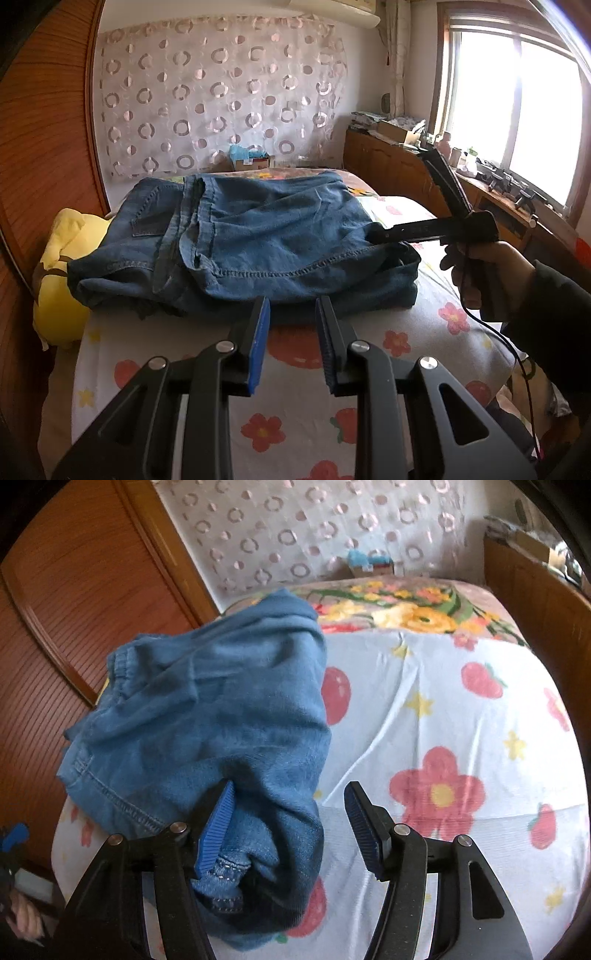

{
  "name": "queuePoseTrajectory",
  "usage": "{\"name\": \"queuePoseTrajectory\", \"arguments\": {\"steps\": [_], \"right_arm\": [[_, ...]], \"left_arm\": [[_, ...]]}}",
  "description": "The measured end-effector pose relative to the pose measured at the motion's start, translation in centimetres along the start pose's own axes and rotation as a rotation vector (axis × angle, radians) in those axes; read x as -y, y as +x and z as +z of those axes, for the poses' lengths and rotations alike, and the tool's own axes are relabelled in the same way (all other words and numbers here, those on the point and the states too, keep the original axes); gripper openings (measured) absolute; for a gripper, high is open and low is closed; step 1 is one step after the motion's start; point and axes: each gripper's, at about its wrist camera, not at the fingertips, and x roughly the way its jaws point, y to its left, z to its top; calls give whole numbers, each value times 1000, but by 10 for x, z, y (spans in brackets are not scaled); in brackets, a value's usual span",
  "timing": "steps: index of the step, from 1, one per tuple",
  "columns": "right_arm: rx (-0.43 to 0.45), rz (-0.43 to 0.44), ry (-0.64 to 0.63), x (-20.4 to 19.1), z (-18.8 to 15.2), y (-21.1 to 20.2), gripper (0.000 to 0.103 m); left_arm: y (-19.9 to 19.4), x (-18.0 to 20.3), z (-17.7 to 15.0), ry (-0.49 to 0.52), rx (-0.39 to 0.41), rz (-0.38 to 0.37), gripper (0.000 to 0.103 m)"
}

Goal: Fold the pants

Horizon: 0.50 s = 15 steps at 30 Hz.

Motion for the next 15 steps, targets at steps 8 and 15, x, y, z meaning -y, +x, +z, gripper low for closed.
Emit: {"name": "queuePoseTrajectory", "arguments": {"steps": [8, 15], "right_arm": [[-47, 89, 25, 0, -11, 6, 35], [29, 142, -78, -31, -12, -29, 7]], "left_arm": [[0, 4, 0, 1, -6, 0, 24], [-4, 5, 2, 3, 3, 3, 24]]}}
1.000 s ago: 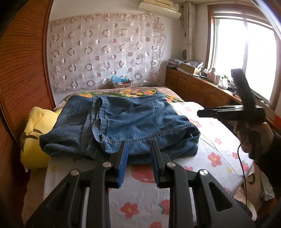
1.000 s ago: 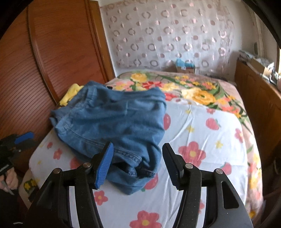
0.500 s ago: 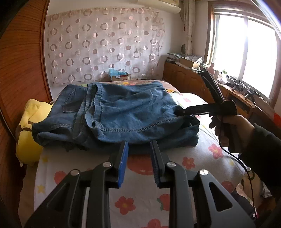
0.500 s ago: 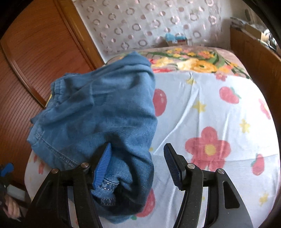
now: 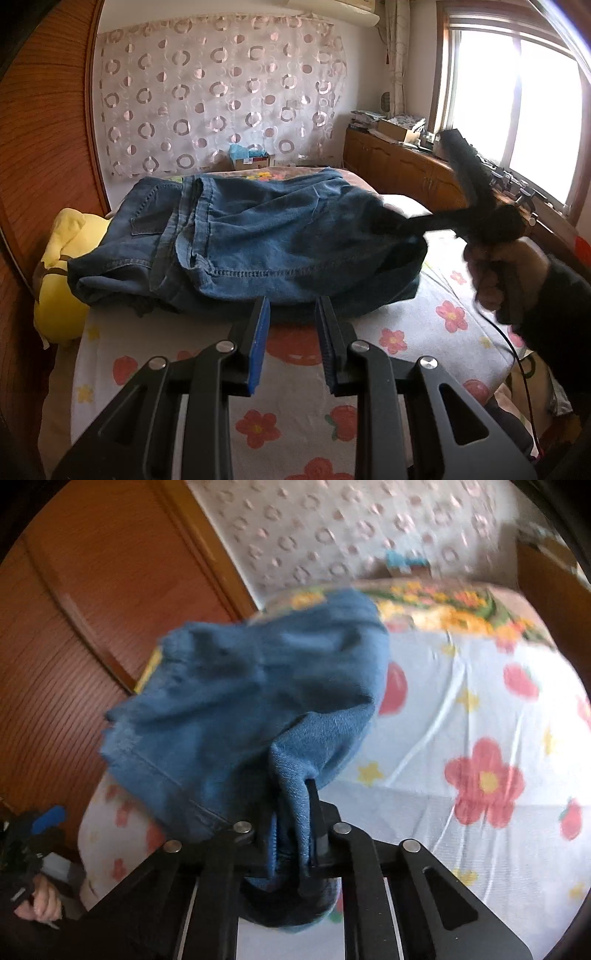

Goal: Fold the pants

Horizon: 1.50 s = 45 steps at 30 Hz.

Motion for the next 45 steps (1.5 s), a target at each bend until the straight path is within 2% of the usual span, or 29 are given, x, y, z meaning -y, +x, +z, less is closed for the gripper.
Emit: {"name": "queuePoseTrajectory", "arguments": {"steps": [5, 11, 15, 22, 25, 27, 28, 29, 31, 34, 37, 45], "right_arm": [[101, -2, -94, -33, 18, -66, 5], [125, -44, -175, -51, 12, -128, 5], [98, -123, -186, -30, -17, -155, 5], [60, -231, -105, 35, -62, -187, 5], [42, -265, -85, 50, -76, -184, 7], [36, -299, -80, 52, -83, -177, 18], [38, -310, -79, 53, -85, -175, 30], [44, -329, -79, 53, -86, -174, 46], [82, -368, -89, 50, -89, -174, 56], [136, -408, -111, 45, -90, -170, 62], [169, -381, -118, 45, -90, -158, 64], [104, -421, -83, 72, -96, -115, 64]], "left_arm": [[-13, 4, 7, -1, 30, -1, 24], [-23, 15, 16, 16, 55, -17, 24], [-23, 25, 21, 34, 60, -36, 24], [-8, 43, 28, 43, 48, -71, 24], [-1, 48, 31, 43, 45, -94, 24], [3, 50, 33, 49, 44, -113, 24], [5, 53, 33, 54, 40, -115, 24], [7, 56, 33, 61, 36, -116, 25], [14, 61, 35, 81, 27, -121, 29], [27, 69, 40, 101, 15, -125, 31], [43, 72, 46, 110, -2, -123, 31], [88, 74, 54, 116, -66, -120, 31]]}}
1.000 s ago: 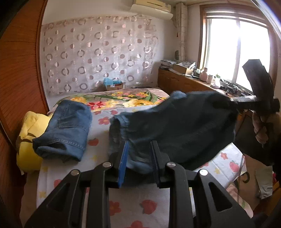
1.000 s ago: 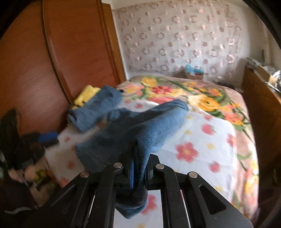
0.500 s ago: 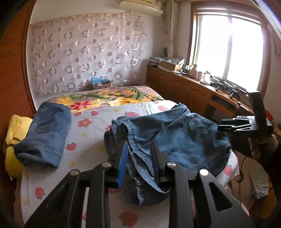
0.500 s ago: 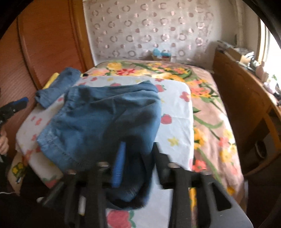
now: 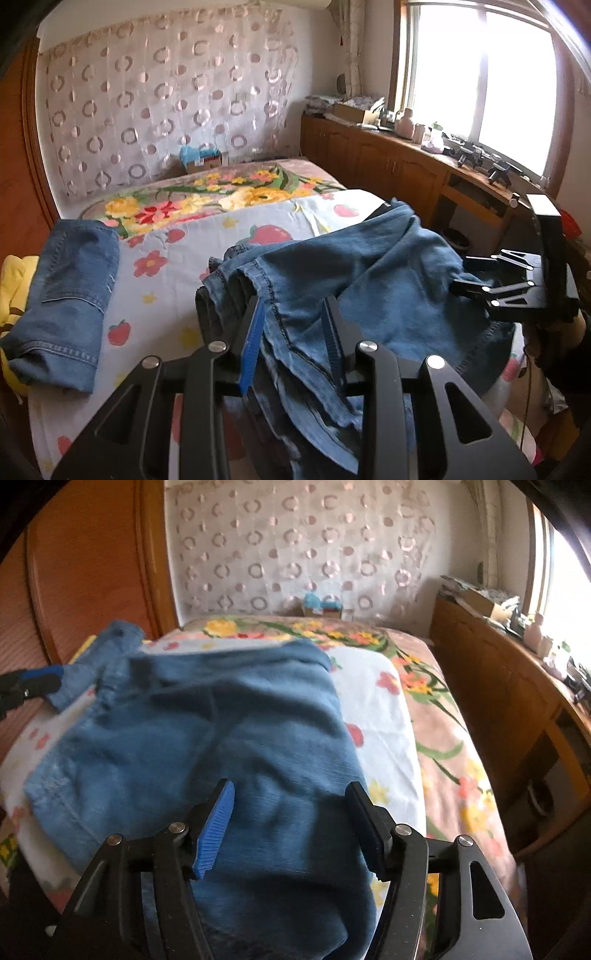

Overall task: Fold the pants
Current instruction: 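Grasp the folded jeans with the left gripper while the right gripper holds it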

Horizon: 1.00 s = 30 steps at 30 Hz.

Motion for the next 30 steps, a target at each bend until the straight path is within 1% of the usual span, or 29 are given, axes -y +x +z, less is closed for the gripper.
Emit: {"name": "queuePoseTrajectory", "arguments": {"steps": [4, 8, 10, 16, 21, 24, 25, 26, 30], "right_arm": [[-9, -10, 10, 0, -4, 8, 65], [-34, -45, 0, -6, -10, 22, 67], [-25, -46, 4, -5, -10, 22, 67], [-49, 25, 69, 8, -11, 28, 68], [-53, 48, 96, 13, -11, 29, 68], [-55, 59, 106, 15, -11, 29, 68], [-53, 61, 110, 18, -11, 29, 68], [-52, 62, 110, 18, -11, 28, 68], [-49, 60, 109, 19, -11, 29, 68]], "left_arm": [[17, -6, 6, -2, -23, -5, 31], [32, -11, 12, 8, -49, -7, 31], [39, -14, 15, 11, -58, -5, 31], [59, -23, 25, 8, -74, 10, 31], [74, -22, 27, 37, -103, 16, 31], [72, -21, 28, 42, -85, 1, 31], [69, -20, 29, 47, -75, -3, 29], [67, -19, 30, 53, -69, -3, 20], [61, -15, 33, 69, -67, -21, 15]]}}
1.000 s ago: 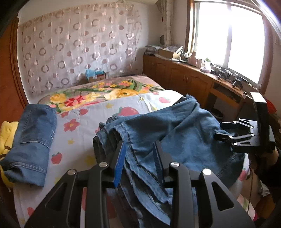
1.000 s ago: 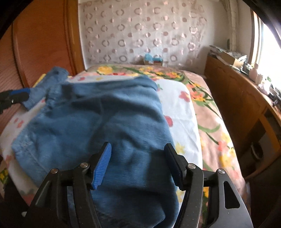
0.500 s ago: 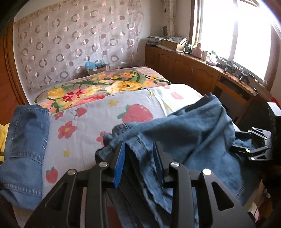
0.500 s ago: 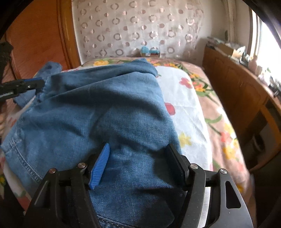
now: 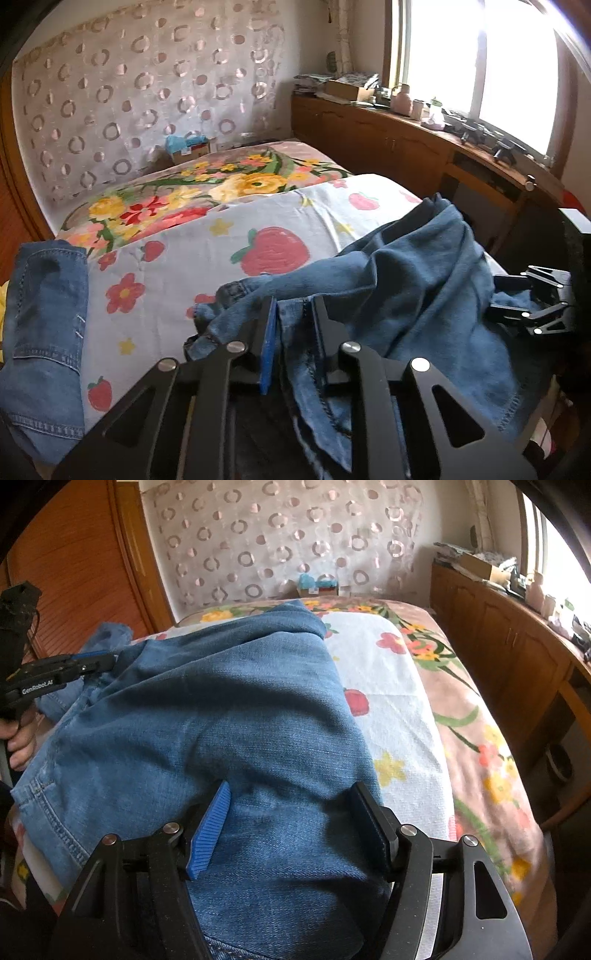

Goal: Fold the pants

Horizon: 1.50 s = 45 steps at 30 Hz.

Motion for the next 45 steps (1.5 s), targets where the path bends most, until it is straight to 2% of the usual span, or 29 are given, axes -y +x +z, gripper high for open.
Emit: {"name": "queuePoseTrajectory", "arguments": {"steps": [4, 9, 10, 12, 14, 16, 21, 27, 29, 31, 32, 36, 40, 45], "right_arm": [[7, -4, 3, 0, 0, -1, 68], [40, -23, -8, -2, -1, -9, 68], [50, -22, -13, -4, -2, -11, 68], [58, -20, -20, -5, -3, -14, 68], [62, -9, -22, -5, -4, -16, 68], [59, 6, -17, -4, -4, -18, 68], [62, 73, 11, 8, 6, -32, 68], [65, 46, -33, 24, 43, -35, 61], [49, 47, -53, 29, 61, -25, 49], [22, 76, -70, 32, 76, -12, 43], [1, 99, -78, 32, 82, -4, 34], [-41, 104, -109, 28, 96, 21, 26], [-50, 128, -121, 21, 101, 32, 25], [-65, 130, -150, 14, 110, 46, 25]], "left_arm": [[-21, 4, 6, -1, 62, 21, 7], [-76, -5, 17, -75, 241, 60, 6], [-85, -11, 17, -97, 260, 103, 6], [-81, -27, 15, -128, 226, 141, 6], [-62, -49, 7, -192, 137, 133, 6], [-53, -54, -3, -194, 93, 128, 6], [-53, -45, -14, -165, 90, 122, 7], [-48, -36, -16, -148, 80, 136, 7], [-45, -34, -16, -145, 73, 130, 11], [-42, -29, -14, -132, 63, 128, 14], [-43, -26, -14, -120, 64, 134, 16], [-51, -7, -12, -86, 89, 96, 19], [-48, 16, -11, -60, 87, 18, 19], [-18, 34, -22, -18, 5, -12, 19]]}}
